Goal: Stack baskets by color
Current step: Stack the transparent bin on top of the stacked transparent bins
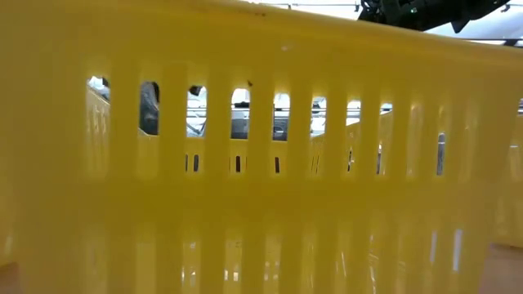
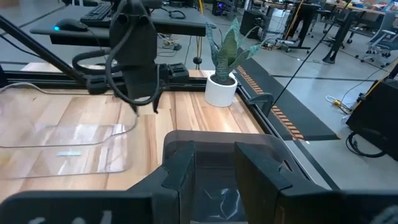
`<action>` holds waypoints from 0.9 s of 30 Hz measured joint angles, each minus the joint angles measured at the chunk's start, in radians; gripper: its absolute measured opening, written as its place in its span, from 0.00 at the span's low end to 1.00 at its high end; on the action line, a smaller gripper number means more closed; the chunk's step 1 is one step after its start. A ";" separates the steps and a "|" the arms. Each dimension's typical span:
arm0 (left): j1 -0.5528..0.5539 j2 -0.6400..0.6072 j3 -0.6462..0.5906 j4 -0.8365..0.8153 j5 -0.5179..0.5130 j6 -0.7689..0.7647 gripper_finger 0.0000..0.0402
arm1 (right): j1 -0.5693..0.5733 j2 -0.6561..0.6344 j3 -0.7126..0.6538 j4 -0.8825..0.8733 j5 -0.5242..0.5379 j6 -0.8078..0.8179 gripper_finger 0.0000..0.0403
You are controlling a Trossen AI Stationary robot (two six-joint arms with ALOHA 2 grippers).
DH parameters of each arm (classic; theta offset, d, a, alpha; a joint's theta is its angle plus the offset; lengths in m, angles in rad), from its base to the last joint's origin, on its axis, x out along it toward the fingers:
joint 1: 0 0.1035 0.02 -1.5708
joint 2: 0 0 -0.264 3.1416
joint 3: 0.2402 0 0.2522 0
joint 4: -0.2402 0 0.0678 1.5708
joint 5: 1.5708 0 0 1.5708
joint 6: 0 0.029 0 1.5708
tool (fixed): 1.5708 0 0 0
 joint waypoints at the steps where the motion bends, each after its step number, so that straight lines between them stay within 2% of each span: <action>1: -0.001 -0.001 -0.005 -0.002 -0.039 -0.004 0.39 | 0.000 0.000 0.000 0.000 0.000 0.000 0.28; 5: 0.004 0.001 -0.012 0.003 -0.181 -0.006 0.32 | 0.000 0.000 0.000 0.007 0.000 0.000 0.28; 12: 0.060 0.001 -0.012 0.042 -0.333 -0.021 0.24 | 0.000 0.000 0.000 0.008 0.000 0.007 0.28; 17: 0.103 0.001 -0.012 0.078 -0.513 0.004 0.20 | 0.000 0.000 0.000 0.008 0.000 0.007 0.28; 20: 0.109 -0.004 -0.012 0.082 -0.523 0.028 0.18 | 0.000 0.000 0.000 0.008 0.000 0.018 0.28; 23: 0.097 -0.034 -0.011 0.085 -0.490 0.032 0.17 | 0.000 0.000 0.000 0.008 0.000 0.022 0.28; 27: 0.076 -0.086 -0.011 0.073 -0.464 0.006 0.20 | 0.000 0.005 0.000 0.008 0.000 0.019 0.28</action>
